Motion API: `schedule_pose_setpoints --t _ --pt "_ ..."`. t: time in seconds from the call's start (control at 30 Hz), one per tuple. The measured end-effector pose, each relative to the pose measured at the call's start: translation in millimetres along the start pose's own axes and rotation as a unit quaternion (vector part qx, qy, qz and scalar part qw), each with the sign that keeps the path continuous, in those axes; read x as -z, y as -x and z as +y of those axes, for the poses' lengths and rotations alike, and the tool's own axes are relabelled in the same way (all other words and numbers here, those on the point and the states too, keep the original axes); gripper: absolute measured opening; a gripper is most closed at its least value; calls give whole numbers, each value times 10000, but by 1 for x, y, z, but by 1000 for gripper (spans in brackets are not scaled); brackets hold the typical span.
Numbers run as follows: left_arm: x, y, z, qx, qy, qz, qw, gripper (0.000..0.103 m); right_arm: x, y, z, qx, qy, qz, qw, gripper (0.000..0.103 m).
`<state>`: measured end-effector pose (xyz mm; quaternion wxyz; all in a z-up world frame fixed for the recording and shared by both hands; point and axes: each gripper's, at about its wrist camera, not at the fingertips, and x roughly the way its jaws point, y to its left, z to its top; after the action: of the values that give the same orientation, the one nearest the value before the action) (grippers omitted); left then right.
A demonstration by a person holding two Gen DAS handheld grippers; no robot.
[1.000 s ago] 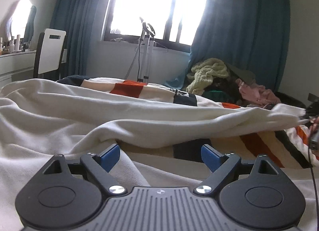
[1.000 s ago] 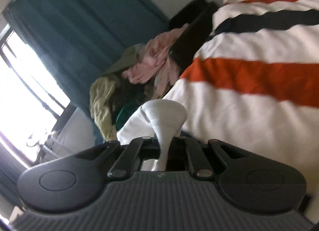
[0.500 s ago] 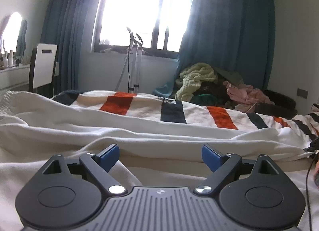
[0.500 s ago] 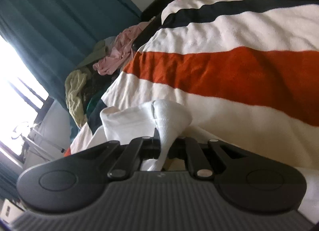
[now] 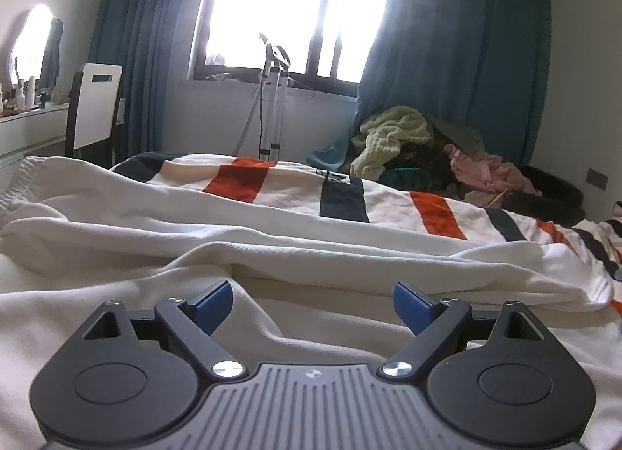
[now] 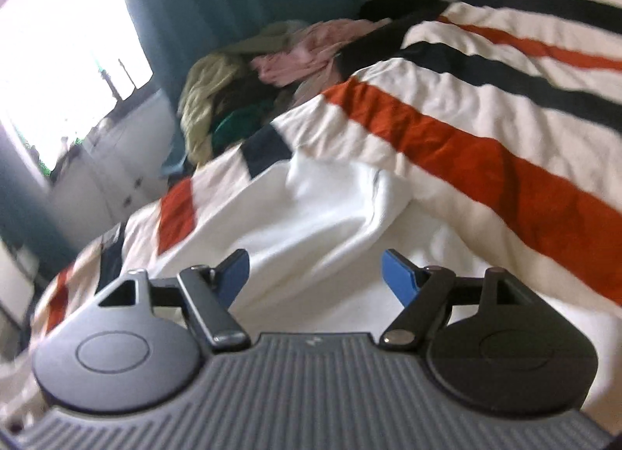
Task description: Fold clothes
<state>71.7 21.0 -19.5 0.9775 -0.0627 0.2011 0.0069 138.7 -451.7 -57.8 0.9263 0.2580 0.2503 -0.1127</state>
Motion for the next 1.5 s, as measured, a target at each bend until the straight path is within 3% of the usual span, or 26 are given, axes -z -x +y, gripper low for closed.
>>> schedule_pose_setpoints --t 0.13,0.3,0.37,0.47,0.7,0.73,0.87,1.0,1.13,1.3,1.5 --pt "-5 23 7 6 147 38 9999 93 7 50 0 -69 99 143 9998 77" --pt "-8 49 18 -88 295 70 9995 95 9 95 -56 -217 -1294 -69 9913 77" --pt "-9 53 25 -122 475 150 9987 95 15 104 -84 -113 -2052 -77 9786 79" --pt "-9 53 36 -240 755 320 9963 95 29 107 -125 81 -3121 -84 9500 79" --pt "-3 43 66 -387 1686 816 9815 95 61 76 -164 -8 -4357 424 8991 77" --pt "-2 41 69 -418 1773 856 9795 95 63 72 -164 -24 -4421 467 8957 71" --pt "0 34 75 -575 1887 938 9759 95 62 54 -159 83 -4318 523 9004 63" --pt "5 28 81 -607 2070 1108 9701 95 66 36 -164 258 -4457 488 8935 38" --pt "10 22 90 -698 2282 1272 9627 95 63 31 -157 164 -4236 256 9053 12" --pt "15 18 105 -819 2609 1410 9515 95 48 42 -136 129 -3585 -272 9330 5" --pt "16 25 119 -891 3035 1395 9383 94 44 51 -140 255 -3491 -495 9354 5"
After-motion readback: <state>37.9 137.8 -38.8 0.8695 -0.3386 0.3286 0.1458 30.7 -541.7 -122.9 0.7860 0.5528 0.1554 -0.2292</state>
